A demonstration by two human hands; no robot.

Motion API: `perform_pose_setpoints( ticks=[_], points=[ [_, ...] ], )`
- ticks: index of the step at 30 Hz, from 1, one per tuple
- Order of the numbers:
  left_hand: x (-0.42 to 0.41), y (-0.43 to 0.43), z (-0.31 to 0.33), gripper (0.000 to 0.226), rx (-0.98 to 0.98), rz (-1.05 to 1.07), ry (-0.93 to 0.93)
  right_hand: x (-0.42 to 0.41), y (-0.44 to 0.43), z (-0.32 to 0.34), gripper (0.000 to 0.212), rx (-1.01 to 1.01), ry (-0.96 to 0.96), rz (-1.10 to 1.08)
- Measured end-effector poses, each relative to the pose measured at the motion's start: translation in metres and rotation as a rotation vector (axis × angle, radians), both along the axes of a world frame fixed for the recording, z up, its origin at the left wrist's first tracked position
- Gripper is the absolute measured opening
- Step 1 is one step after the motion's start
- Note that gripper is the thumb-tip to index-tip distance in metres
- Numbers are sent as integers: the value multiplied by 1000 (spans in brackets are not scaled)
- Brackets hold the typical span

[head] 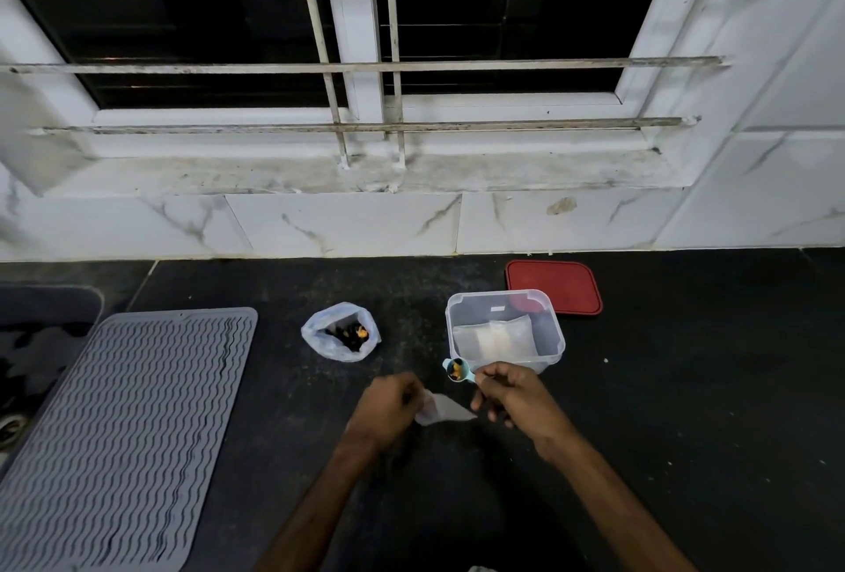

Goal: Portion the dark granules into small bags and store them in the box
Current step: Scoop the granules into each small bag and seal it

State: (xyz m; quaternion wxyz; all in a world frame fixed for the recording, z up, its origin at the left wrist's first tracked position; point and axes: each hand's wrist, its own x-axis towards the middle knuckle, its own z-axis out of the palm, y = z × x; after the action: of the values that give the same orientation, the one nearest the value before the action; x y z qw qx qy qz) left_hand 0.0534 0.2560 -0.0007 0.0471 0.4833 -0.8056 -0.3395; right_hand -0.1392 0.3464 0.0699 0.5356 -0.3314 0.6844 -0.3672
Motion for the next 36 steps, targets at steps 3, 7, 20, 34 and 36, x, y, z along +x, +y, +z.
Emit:
perform_pose_setpoints(
  ticks=[3,7,20,34,36],
  points=[
    [-10,-5,10,13,-21,152,32,0,0,1,15,-26,23,30],
    [-22,-9,18,16,-64,217,32,0,0,-1,16,-58,72,70],
    [-38,-8,30,16,23,300,76,-11,-1,-15,13,-91,308,132],
    [-39,-11,35,16,278,249,256,-10,4,-17,13,-249,1034,221],
    [-38,-13,33,19,284,252,242,-12,4,-19,13,-250,953,181]
  ],
)
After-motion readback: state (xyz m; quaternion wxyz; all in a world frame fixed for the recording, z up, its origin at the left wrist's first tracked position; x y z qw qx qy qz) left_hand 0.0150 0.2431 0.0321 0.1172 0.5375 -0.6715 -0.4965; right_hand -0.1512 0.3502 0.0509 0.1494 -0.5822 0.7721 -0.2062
